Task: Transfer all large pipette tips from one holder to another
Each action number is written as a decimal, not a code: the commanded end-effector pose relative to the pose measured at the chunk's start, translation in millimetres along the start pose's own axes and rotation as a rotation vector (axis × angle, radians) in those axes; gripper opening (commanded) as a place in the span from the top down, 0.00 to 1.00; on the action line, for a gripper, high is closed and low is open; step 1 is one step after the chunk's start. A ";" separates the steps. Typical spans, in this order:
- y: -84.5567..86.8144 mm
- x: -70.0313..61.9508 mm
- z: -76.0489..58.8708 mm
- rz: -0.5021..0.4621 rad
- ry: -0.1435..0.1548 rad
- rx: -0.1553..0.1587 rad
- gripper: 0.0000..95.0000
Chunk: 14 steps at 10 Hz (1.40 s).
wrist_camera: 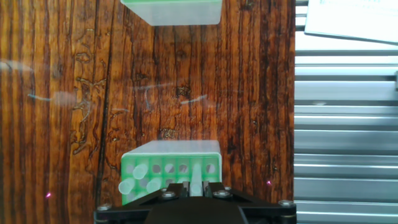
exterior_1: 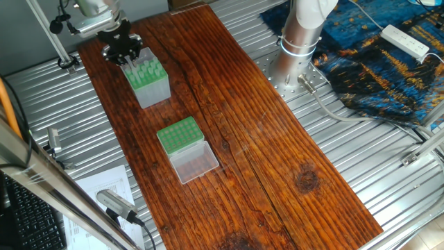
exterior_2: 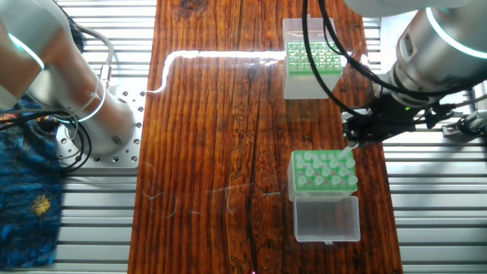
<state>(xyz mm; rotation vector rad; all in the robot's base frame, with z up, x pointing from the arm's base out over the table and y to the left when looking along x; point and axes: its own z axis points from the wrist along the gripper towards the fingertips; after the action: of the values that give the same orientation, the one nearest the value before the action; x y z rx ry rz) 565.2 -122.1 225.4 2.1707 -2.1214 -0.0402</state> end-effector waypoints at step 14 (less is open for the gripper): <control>3.9 -3.0 -21.0 -0.007 -0.002 -0.024 1.00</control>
<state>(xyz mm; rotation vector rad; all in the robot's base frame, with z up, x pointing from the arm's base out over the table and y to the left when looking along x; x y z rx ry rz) 564.3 -117.9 248.3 2.1657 -2.1027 -0.0677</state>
